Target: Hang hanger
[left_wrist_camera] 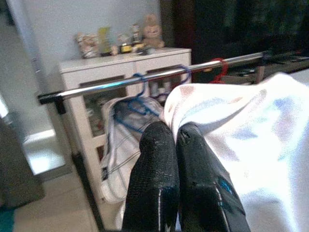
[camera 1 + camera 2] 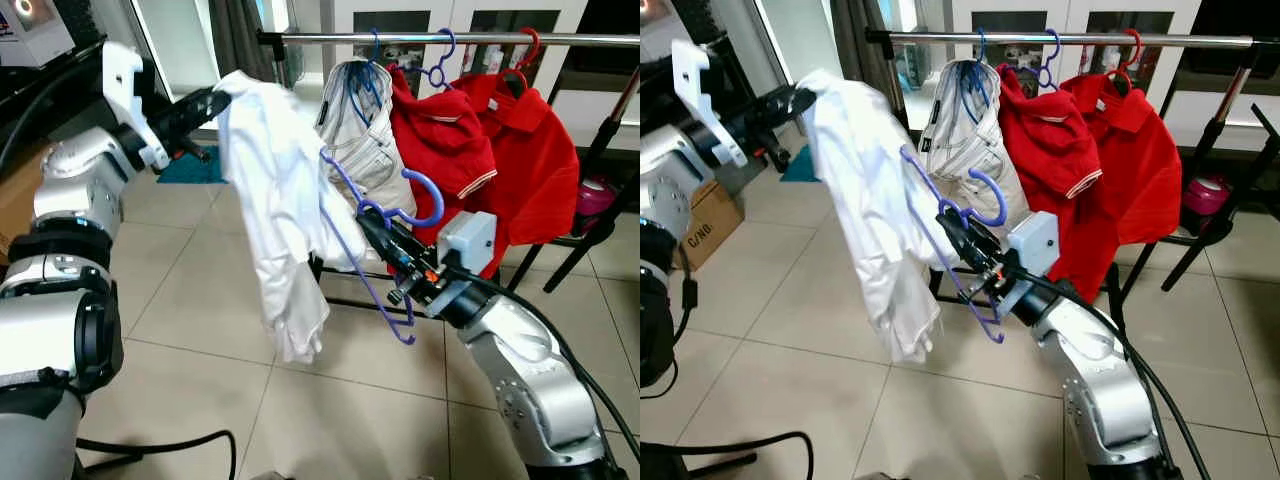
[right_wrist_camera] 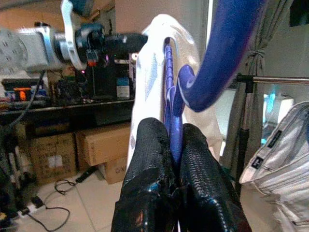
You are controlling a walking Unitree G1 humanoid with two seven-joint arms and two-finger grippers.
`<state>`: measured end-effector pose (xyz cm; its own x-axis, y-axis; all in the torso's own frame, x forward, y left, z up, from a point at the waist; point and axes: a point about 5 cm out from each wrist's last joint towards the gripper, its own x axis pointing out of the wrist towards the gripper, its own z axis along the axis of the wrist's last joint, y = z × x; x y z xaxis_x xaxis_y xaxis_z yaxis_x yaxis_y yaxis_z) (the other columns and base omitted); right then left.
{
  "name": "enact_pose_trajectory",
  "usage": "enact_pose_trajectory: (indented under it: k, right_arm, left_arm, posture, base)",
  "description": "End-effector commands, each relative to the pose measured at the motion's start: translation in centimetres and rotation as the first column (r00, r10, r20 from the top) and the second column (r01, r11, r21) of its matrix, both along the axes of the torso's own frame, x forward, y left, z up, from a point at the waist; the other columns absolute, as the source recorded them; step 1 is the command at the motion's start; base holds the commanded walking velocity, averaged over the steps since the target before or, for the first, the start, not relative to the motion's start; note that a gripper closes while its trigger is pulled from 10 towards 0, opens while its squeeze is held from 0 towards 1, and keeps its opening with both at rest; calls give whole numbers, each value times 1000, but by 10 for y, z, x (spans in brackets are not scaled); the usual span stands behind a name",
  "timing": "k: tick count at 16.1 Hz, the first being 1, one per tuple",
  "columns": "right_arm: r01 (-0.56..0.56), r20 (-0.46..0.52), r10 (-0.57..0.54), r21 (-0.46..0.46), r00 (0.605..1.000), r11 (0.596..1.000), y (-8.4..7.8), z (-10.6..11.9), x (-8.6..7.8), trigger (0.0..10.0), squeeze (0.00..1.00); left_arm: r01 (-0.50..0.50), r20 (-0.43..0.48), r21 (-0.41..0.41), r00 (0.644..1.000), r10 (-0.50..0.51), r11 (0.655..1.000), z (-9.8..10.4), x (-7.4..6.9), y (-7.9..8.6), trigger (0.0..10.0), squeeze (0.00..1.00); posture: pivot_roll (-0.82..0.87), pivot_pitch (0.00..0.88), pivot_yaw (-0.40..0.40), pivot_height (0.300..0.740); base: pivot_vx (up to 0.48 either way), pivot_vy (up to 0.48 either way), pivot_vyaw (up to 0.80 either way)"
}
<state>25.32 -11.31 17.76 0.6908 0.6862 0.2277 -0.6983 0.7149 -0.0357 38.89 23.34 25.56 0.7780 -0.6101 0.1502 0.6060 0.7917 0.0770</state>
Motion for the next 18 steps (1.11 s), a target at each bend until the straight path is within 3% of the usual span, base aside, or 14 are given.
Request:
enact_pose_trajectory:
  k: [1, 2, 3, 5, 6, 7, 16, 18]
  right_arm:
    - [-1, -6, 2, 54, 1000, 999, -7, 5, -1, 10000, 0]
    - [-2, -14, 3, 73, 1000, 997, -10, 5, -2, 10000, 0]
    - [-8, -19, 9, 75, 1000, 997, -12, 5, -2, 10000, 0]
    - [-21, -26, 23, 68, 999, 997, -14, 5, -2, 10000, 0]
    - [-38, -31, 40, 57, 999, 998, -15, 6, -2, 10000, 0]
    - [-42, -32, 44, 53, 999, 998, -15, 6, -2, 10000, 0]
    - [-57, -34, 58, 51, 998, 997, -16, 9, 0, 10000, 0]
    - [-72, -33, 72, 16, 997, 997, -18, 9, -1, 10000, 0]
  left_arm:
    - [-59, 5, -5, 998, 59, 998, 0, -3, 13, 3490, 0]
    - [-76, -1, -3, 997, 76, 997, -3, -3, 15, 4078, 0]
    - [-106, -15, -8, 994, 106, 994, -7, -3, 18, 10000, 0]
    - [-121, -31, -7, 992, 120, 993, -12, -3, 19, 10000, 0]
    - [-119, -46, 1, 992, 119, 993, -17, -4, 19, 10000, 412]
    - [-114, -49, 0, 992, 114, 994, -17, -4, 19, 10000, 1000]
    - [11, -15, -6, 1000, -11, 1000, -13, -10, 17, 10000, 1000]
    - [136, 10, -26, 991, -136, 990, -1, -14, 15, 10000, 1000]
  posture:
    - [-196, 0, 134, 740]
    - [-196, 0, 132, 740]
    - [-196, 0, 130, 740]
    - [-194, 0, 125, 740]
    - [-193, 0, 123, 740]
    - [-192, 0, 122, 740]
    - [-184, 0, 113, 740]
    - [-180, 0, 109, 740]
  base:
    - [0, 0, 0]
    - [0, 0, 0]
    - [0, 0, 0]
    - [0, 0, 0]
    - [0, 0, 0]
    - [0, 0, 0]
    - [0, 0, 0]
    - [0, 0, 0]
